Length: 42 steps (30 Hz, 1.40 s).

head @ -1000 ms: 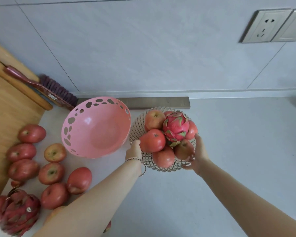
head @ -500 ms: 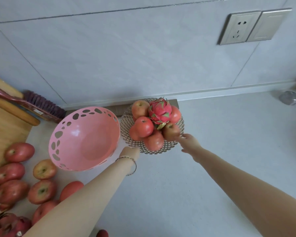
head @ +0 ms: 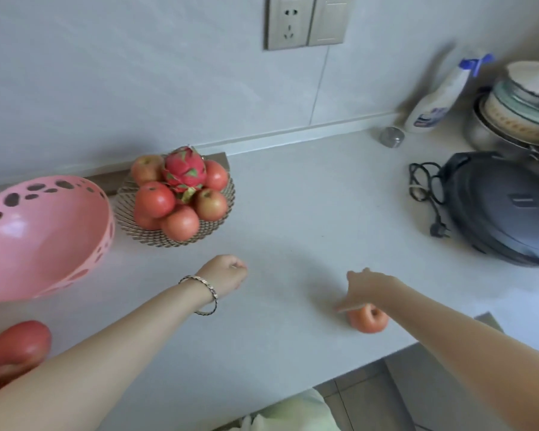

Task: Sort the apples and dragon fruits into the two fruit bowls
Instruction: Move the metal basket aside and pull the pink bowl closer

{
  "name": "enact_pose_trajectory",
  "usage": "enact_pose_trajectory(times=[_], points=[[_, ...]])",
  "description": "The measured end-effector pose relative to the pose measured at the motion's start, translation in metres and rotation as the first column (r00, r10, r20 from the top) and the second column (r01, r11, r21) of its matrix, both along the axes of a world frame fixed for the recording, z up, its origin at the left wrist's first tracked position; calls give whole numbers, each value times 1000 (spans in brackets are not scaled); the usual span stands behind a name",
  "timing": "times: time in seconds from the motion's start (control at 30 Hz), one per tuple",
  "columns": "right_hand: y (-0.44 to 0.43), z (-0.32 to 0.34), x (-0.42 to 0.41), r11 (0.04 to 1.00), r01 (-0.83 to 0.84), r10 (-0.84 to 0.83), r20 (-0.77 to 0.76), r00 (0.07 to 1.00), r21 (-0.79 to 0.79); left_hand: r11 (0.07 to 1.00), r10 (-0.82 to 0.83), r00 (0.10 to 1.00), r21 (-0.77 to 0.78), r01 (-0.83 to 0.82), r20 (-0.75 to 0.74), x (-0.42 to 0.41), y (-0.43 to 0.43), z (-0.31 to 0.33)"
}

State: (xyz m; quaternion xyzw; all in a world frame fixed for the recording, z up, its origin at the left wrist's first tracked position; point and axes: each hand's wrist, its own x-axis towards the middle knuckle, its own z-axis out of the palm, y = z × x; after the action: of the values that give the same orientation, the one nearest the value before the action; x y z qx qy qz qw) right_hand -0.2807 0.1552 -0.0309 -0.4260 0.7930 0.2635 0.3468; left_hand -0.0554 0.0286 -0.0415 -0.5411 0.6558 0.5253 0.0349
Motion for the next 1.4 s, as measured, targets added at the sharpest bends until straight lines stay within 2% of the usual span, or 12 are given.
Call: enact_pose_trajectory(times=[0.1, 0.27, 0.37, 0.47, 0.53, 0.63, 0.73, 0.87, 0.97, 1.1, 1.27, 1.4], points=[[25, -17, -5, 997, 42, -44, 25, 999, 69, 999, -23, 1000, 37, 23, -4, -8, 17, -7], [33, -38, -5, 991, 47, -50, -25, 998, -122, 996, 34, 999, 84, -35, 13, -1, 33, -13], [20, -27, 4, 962, 81, -65, 70, 995, -262, 982, 162, 986, 102, -158, -33, 14, 37, -5], [-1, -6, 27, 877, 169, -57, 253, 966, -450, 949, 313, 946, -1, -314, -81, 39, 37, 3], [-18, 13, 50, 807, 250, -18, 400, 916, -535, 875, 424, 901, -214, -435, -96, 64, 32, 10], [-44, 36, 94, 744, 299, 76, 520, 851, -597, 631, 573, 798, -522, -574, -186, 118, 19, 24], [-68, 49, 141, 694, 281, 172, 532, 829, -663, 516, 667, 730, -614, -597, -149, 177, 4, 30], [-96, 49, 209, 672, 246, 242, 521, 819, -699, 627, 693, 710, -592, -507, 125, 248, -18, 23], [-116, 46, 266, 673, 265, 221, 530, 819, -691, 710, 641, 736, -534, -459, 218, 287, -40, 21], [-134, 40, 326, 649, 328, 169, 550, 818, -686, 824, 492, 852, -413, -387, 182, 311, -73, 19], [-136, 36, 364, 574, 442, 71, 579, 812, -689, 935, 305, 924, -259, -244, 231, 327, -104, 9], [-129, 32, 367, 526, 528, -26, 608, 793, -666, 891, 422, 896, -249, -380, 142, 335, -110, 0]])
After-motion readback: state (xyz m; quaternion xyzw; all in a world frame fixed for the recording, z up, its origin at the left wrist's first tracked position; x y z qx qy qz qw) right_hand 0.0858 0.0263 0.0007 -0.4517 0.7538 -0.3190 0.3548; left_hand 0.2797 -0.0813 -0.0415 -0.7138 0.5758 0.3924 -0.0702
